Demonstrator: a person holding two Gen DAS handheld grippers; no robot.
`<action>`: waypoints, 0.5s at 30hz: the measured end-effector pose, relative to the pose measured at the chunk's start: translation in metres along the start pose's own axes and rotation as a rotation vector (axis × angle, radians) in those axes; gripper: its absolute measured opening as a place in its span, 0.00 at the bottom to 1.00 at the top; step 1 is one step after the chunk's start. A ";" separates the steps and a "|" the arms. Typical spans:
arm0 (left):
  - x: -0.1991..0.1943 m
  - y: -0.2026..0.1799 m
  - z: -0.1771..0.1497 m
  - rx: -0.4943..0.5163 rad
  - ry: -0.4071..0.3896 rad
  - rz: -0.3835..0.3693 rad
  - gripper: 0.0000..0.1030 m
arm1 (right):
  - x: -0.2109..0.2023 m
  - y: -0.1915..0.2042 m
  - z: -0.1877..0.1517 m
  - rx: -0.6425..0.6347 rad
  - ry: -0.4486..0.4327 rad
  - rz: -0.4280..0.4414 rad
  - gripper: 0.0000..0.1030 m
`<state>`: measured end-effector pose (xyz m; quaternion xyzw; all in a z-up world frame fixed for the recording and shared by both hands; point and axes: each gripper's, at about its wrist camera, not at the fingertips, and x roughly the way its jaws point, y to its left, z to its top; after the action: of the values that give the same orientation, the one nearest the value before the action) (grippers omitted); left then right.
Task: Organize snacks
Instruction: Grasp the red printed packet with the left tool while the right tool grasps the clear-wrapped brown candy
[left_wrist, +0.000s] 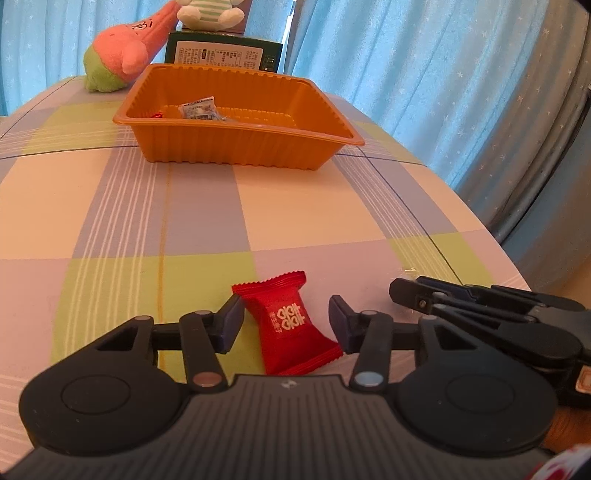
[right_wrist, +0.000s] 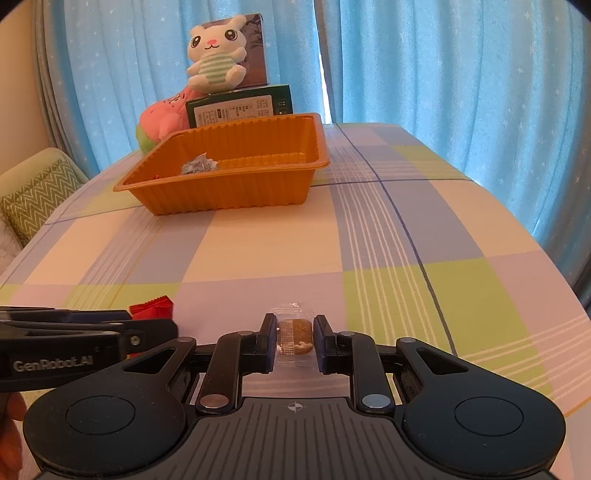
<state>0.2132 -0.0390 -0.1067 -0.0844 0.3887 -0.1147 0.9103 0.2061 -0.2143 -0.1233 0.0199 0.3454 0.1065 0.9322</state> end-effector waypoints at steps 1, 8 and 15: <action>0.001 -0.001 0.000 0.004 0.006 0.006 0.40 | 0.000 0.000 0.000 0.002 0.001 0.002 0.21; 0.005 -0.003 -0.004 0.054 0.037 0.037 0.28 | 0.000 0.000 0.001 0.010 0.000 0.009 0.21; -0.002 -0.003 -0.004 0.062 0.015 0.039 0.22 | -0.004 0.004 0.002 0.009 -0.011 0.019 0.21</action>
<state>0.2091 -0.0417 -0.1074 -0.0476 0.3932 -0.1094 0.9117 0.2042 -0.2114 -0.1189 0.0280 0.3405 0.1137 0.9329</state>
